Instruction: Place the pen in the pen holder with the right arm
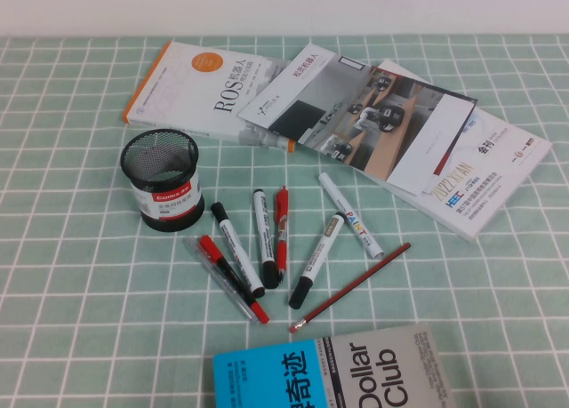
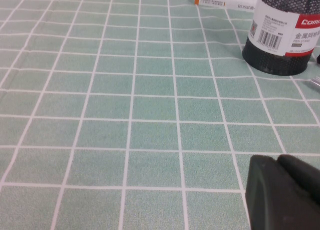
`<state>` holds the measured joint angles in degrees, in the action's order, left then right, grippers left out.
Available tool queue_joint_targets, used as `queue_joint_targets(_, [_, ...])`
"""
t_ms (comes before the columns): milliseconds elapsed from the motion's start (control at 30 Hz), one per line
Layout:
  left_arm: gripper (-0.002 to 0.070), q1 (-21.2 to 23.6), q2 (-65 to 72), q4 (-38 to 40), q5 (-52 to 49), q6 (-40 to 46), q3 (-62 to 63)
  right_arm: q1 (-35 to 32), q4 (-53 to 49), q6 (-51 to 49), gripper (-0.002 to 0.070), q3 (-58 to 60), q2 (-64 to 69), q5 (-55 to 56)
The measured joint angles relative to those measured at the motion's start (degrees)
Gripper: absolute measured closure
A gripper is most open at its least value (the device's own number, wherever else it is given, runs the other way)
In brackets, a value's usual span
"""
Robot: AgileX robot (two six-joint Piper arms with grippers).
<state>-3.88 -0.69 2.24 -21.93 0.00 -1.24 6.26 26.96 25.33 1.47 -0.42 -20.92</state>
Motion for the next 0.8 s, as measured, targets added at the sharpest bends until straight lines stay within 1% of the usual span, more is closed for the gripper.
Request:
queue_joint_targets(100, [0.0680,0.0,0.0,0.0,0.0,0.0,0.0,0.0,0.1,0.0,0.0696,0.0,0.0,0.4])
queue_joint_targets(167, [0.0680,0.0,0.0,0.0,0.0,0.0,0.0,0.0,3.4,0.0,0.0696,0.0,0.0,1.9])
queue_joint_targets(367, [0.0680,0.0,0.0,0.0,0.0,0.0,0.0,0.0,26.9,0.8,0.0696,0.0,0.0,8.0])
queue_joint_targets(500, [0.0680,0.0,0.0,0.0,0.0,0.0,0.0,0.0,41.8,1.5,0.0696,0.0,0.0,10.0])
queue_joint_targets(633, [0.0680,0.0,0.0,0.0,0.0,0.0,0.0,0.0,46.9,4.8,0.0696,0.0,0.0,10.2])
queue_joint_targets(800, [0.0680,0.0,0.0,0.0,0.0,0.0,0.0,0.0,48.1,5.3,0.0696,-1.1,0.4,7.8])
